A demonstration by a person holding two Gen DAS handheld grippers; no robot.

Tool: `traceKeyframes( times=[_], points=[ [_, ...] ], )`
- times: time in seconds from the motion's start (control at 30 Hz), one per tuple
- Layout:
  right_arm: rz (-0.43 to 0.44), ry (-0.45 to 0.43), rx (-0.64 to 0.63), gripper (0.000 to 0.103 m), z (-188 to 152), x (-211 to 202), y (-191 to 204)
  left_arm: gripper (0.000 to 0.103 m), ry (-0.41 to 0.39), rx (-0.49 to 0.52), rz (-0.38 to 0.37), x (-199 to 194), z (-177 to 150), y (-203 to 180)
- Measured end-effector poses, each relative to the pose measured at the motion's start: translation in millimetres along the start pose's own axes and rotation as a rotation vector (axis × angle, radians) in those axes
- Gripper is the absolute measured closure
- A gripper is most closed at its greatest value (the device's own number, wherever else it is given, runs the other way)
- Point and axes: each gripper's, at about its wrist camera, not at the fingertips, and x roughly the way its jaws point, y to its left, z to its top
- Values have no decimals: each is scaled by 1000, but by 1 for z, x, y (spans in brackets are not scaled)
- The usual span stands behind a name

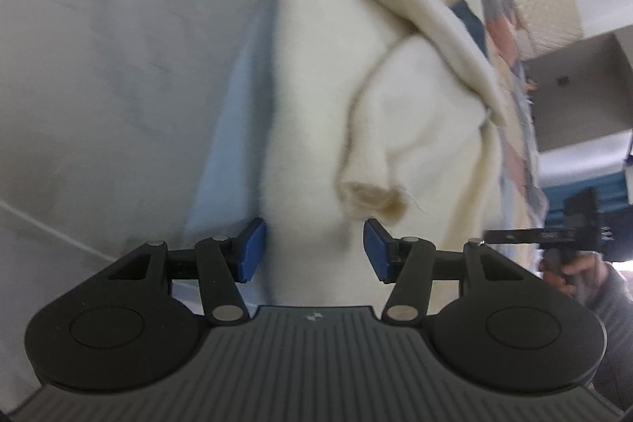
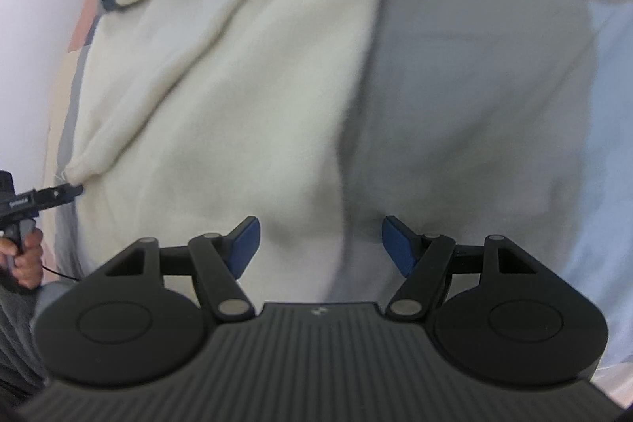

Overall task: Fold large clothes
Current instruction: 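Close both tools on the sweater's hem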

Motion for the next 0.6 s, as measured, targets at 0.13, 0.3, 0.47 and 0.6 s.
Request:
traceKeyframes(
  times=[0.13,0.3,0.47,0.6],
  points=[
    [-13,-18,10,27,-8,11,8,43,34,22,-39,11,2,-2],
    [58,-19,5,29,-18,9,12,43,70,82,-9,28,4,-19],
    [104,24,-17,36,-36,17,24,44,136,153,54,43,0,-34],
    [124,59,-63,59,-51,20,45,45,197,226,126,56,-6,-53]
  ],
)
